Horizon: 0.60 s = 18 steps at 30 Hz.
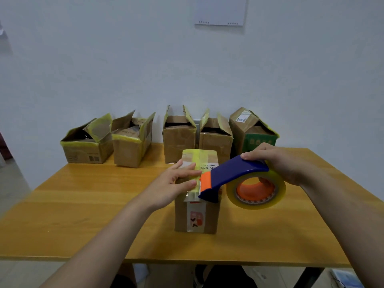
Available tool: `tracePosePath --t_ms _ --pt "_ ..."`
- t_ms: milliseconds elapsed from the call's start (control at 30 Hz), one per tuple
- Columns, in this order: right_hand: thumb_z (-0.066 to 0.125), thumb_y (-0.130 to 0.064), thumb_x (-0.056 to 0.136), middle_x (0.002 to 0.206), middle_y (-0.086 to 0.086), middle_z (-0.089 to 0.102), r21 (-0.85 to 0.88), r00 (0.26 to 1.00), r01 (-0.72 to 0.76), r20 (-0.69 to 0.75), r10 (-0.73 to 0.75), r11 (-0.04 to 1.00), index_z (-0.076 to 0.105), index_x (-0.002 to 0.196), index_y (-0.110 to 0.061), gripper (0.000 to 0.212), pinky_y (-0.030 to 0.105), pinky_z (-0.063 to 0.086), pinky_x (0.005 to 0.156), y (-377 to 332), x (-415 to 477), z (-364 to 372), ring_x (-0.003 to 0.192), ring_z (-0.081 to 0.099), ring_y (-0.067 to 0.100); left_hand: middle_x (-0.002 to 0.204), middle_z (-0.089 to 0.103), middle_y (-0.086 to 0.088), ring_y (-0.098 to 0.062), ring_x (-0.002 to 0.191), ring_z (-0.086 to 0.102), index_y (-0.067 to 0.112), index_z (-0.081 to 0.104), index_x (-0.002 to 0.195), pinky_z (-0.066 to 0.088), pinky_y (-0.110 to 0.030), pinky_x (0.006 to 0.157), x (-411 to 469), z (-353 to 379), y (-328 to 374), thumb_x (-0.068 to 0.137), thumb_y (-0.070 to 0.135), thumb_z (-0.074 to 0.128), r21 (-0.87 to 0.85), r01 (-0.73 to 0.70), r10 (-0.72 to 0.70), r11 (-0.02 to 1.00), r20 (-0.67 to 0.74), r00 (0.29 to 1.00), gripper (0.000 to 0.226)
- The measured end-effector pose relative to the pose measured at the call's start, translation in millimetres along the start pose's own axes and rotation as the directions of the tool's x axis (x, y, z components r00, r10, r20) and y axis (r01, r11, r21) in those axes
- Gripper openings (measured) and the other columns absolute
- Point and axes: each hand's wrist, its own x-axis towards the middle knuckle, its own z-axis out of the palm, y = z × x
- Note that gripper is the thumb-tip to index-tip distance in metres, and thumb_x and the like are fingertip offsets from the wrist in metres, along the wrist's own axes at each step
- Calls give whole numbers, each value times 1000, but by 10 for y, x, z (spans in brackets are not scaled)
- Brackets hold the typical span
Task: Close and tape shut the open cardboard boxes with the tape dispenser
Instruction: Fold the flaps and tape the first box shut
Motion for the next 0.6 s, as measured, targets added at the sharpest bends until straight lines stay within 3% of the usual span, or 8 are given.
tracePosePath --t_ms 100,300,500,600 --pt "71 -39 79 63 -8 69 84 1000 11 -14 -10 996 68 73 -11 29 12 52 58 60 -47 14 62 67 6 146 36 44 2 155 7 52 62 135 20 -48 125 -16 -5 -40 92 53 61 -9 -14 14 1000 -7 1000 42" --pt "57 -50 83 77 5 73 59 999 -28 44 26 998 76 72 -15 41 22 54 67 72 -89 -41 71 69 15 155 40 34 -2 157 5 57 62 132 16 -50 125 8 -11 -52 87 60 59 27 -24 24 999 2 1000 45" --pt "69 -51 73 71 10 68 120 1000 -9 -27 12 993 71 69 -9 42 21 54 62 82 -263 -259 63 64 15 155 39 33 -2 157 3 54 63 133 12 -51 125 12 -45 -68 93 56 62 70 -20 21 997 -13 1000 40" --pt "75 -30 83 65 4 62 92 997 -3 -82 11 996 66 59 -12 31 16 50 58 43 -333 -219 57 62 8 155 43 27 -5 157 6 50 67 130 15 -52 126 66 -61 41 97 44 67 168 13 -11 986 -12 1000 34"
